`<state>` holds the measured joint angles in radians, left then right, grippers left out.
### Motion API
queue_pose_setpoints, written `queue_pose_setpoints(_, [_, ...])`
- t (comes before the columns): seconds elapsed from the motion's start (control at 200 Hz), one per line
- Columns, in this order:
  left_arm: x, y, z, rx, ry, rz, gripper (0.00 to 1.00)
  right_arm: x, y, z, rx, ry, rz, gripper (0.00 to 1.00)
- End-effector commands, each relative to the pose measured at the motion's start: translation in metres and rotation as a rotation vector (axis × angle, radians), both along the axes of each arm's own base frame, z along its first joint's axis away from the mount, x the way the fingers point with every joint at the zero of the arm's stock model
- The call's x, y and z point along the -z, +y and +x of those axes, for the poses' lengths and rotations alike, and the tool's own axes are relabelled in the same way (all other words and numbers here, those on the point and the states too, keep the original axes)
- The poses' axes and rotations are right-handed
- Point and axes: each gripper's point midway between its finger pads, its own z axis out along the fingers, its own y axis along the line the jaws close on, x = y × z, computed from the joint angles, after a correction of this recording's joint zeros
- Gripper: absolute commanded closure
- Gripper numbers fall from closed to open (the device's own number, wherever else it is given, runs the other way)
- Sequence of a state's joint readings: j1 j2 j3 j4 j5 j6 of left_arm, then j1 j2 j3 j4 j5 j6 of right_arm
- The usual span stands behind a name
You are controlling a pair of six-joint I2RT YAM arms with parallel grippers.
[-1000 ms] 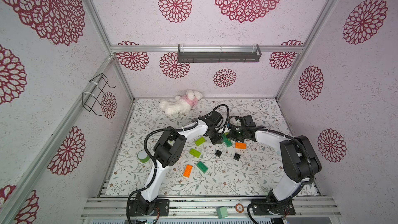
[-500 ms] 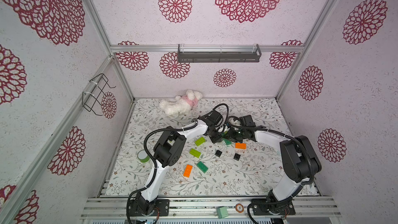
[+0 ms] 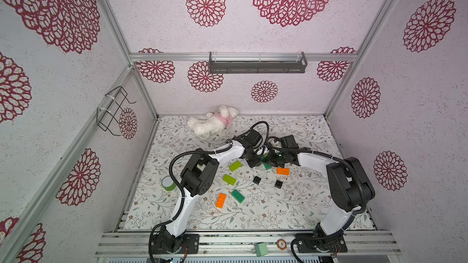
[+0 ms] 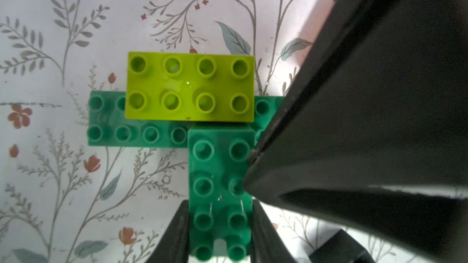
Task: Assemble a small pinwheel with lego
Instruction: Assemble the lego brick with the lego brick.
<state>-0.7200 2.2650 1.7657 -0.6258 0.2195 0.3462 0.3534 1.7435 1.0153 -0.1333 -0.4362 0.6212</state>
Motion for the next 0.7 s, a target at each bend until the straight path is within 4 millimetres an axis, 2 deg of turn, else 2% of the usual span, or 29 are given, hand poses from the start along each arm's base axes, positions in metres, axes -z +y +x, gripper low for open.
queue_pose_setpoints(0.0, [-0.008, -0.014, -0.009, 0.058, -0.008, -0.019, 0.64, -0.011, -0.016, 0.024, 0.099, -0.073, -0.066, 0.88])
queue_pose_setpoints(0.165, [-0.009, -0.014, -0.007, 0.057, -0.020, -0.018, 0.62, 0.004, -0.023, 0.021, 0.128, -0.032, -0.098, 0.88])
queue_pose_setpoints(0.52, [-0.009, -0.014, -0.001, 0.031, -0.041, -0.025, 0.57, 0.014, -0.030, 0.019, 0.164, -0.009, -0.125, 0.88])
queue_pose_setpoints(0.606, [-0.009, -0.015, 0.000, 0.021, -0.051, -0.030, 0.58, 0.011, -0.025, 0.019, 0.152, -0.012, -0.101, 0.89])
queue_pose_setpoints(0.696, [-0.010, -0.016, 0.001, 0.018, -0.052, -0.033, 0.58, -0.003, -0.019, 0.021, 0.134, -0.047, -0.054, 0.88])
